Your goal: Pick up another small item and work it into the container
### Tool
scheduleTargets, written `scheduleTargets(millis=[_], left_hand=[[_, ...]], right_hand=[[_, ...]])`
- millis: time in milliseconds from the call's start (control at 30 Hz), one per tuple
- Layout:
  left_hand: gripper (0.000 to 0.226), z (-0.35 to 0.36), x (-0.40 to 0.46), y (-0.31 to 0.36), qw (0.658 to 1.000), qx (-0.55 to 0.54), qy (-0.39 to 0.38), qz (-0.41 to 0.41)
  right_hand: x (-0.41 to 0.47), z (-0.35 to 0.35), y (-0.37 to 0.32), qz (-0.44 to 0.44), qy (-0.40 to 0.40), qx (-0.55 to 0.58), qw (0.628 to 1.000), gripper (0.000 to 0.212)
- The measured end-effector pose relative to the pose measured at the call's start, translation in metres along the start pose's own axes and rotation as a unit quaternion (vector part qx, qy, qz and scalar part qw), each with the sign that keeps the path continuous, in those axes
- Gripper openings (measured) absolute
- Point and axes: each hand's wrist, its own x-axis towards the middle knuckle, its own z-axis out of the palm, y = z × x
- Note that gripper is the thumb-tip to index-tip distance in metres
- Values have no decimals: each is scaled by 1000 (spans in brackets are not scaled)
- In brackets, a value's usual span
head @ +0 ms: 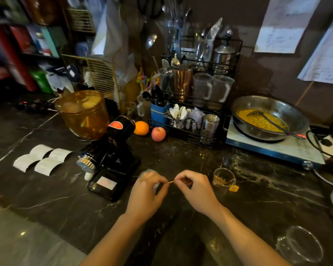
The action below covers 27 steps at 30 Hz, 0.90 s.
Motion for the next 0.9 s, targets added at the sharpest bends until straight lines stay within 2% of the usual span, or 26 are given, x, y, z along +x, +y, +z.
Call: scheduleTargets(millis=[167,433,700,900], left_hand=[[6,-14,4,-24,998,33,40,-22],[5,-14,4,-57,997,30,36,-57],[15,-10,3,-71,996,7,23,-87],[28,-9,1,-72,996,-35,3,-77]], right_hand=[[29,22,-11,-7,-27,-11,1000,8],[54,53,-6,-49,-55,-82,994,5],[62,64,-6,-78,-73,-179,978,6],[74,69,-17,-36,-139,-221,965,11]])
